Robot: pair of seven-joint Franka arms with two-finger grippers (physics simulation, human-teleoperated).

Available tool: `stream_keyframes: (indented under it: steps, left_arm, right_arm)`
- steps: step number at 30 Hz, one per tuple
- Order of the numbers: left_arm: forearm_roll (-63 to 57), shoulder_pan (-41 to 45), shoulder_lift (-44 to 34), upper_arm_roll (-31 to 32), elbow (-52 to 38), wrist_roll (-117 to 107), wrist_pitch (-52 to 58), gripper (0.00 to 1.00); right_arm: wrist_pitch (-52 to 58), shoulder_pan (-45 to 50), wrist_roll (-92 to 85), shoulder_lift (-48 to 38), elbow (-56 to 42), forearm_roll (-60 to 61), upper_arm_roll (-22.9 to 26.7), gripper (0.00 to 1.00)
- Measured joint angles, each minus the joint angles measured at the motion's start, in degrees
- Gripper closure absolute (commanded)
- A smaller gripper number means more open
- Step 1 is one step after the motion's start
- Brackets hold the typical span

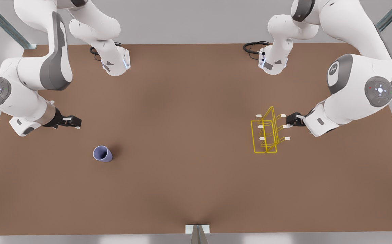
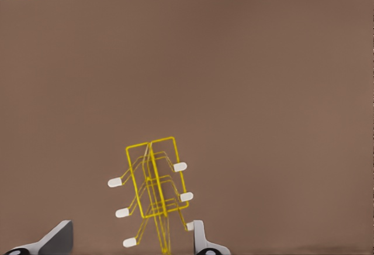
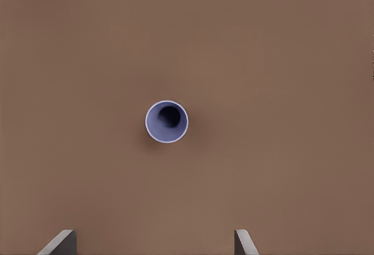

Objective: Place the cup on the cup holder

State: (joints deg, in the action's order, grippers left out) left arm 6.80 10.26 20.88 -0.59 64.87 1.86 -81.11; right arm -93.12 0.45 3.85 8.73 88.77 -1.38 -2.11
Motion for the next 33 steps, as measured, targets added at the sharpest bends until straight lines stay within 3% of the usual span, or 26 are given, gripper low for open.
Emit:
stream_keyframes:
  steps: [11,19,33]
  left_arm:
    - [-4.1,-0.1,0.2,0.0,4.6,1.3,-0.4,0.0]
    - [-0.8,0.4,-2.0,2.7,4.3,2.1,-7.0,0.0]
    - [-0.4,-0.1,-2.1,2.4,4.3,3.1,-9.7,0.0]
  right_arm:
    - [-3.4,2.2,2.9,0.2,2.6,-0.2,-0.3,0.0]
    - [-16.5,1.8,4.3,1.3,19.1,-0.3,-0.2,0.0]
    - [-33.3,2.1,5.7,8.6,25.4,-0.4,-0.2,0.0]
